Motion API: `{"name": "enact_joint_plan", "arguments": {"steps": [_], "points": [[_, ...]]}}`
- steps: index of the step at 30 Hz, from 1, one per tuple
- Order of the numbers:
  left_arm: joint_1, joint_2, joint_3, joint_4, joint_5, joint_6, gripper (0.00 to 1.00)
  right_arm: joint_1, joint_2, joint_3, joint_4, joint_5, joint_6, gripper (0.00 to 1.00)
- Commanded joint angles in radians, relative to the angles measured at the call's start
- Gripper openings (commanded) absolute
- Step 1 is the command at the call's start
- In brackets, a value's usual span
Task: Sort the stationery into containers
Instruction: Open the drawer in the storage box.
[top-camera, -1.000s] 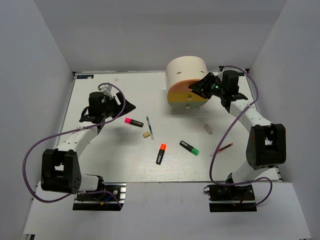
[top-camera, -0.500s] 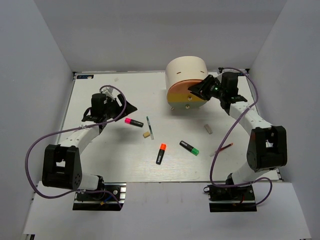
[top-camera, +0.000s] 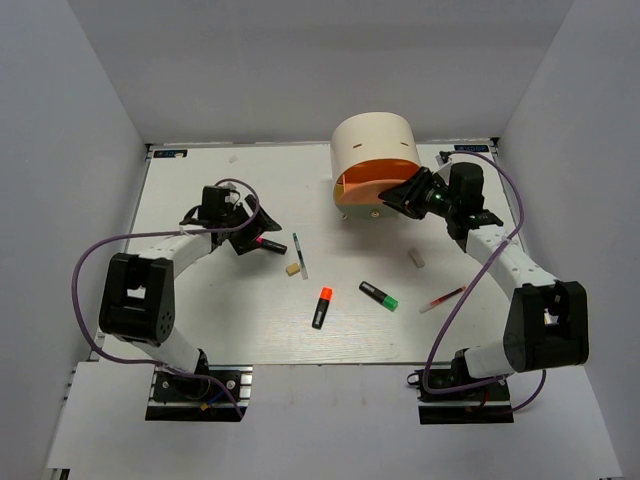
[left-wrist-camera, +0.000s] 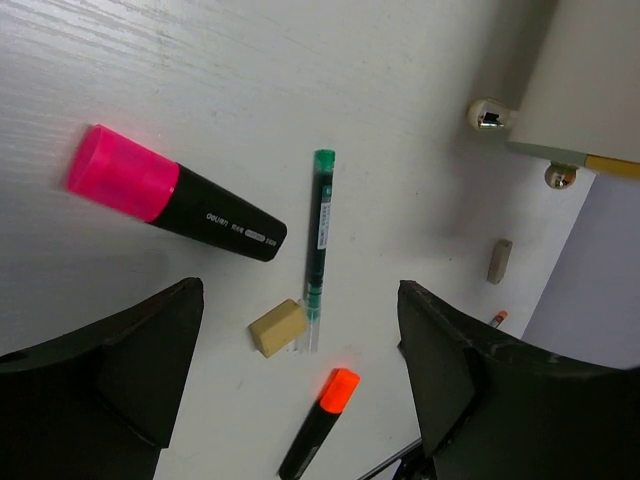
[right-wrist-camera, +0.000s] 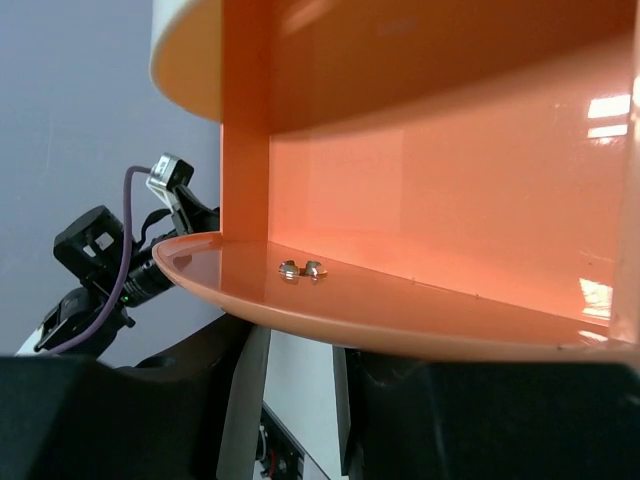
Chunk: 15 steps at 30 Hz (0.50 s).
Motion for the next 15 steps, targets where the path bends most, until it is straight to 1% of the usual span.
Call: {"name": "enact_joint_plan", "arguments": {"steps": [1,4,9,10,11,12,13,14,15], "points": [[-0.018,0.013,0.069,-0.060,-0.060,-0.025,0.88,0.002,-0.025,-0.018,-0.002,-0.022,-0.014,0.24],[-0.039,0.047,0.109,-0.107,-0.100,-0.035,0.88,0.003,-0.026,-0.023,0.004,-0.022,-0.008,0.24],[-0.062,0.084,0.171,-0.244,-0.187,-0.046,0.87,0.003,-0.033,-0.035,-0.005,-0.023,-0.005,0.24],[-0.062,0.094,0.184,-0.259,-0.200,-0.046,0.86,0.002,-0.039,-0.037,-0.004,-0.025,-0.004,0.27],[-0.073,0.107,0.200,-0.276,-0.211,-0.055,0.86,0.002,-0.043,-0.044,-0.007,-0.025,-0.005,0.31],[-0.073,0.107,0.209,-0.303,-0.229,-0.055,0.86,0.005,-0.043,-0.055,-0.008,-0.032,-0.002,0.38],[-0.073,0.120,0.209,-0.314,-0.229,-0.067,0.85,0.002,-0.046,-0.057,-0.008,-0.036,-0.004,0.47],[-0.083,0.134,0.221,-0.325,-0.243,-0.068,0.85,0.003,-0.049,-0.063,-0.004,-0.046,-0.007,0.70],[-0.084,0.134,0.233,-0.343,-0.252,-0.083,0.85,0.003,-0.051,-0.066,-0.002,-0.062,-0.008,0.80]]}}
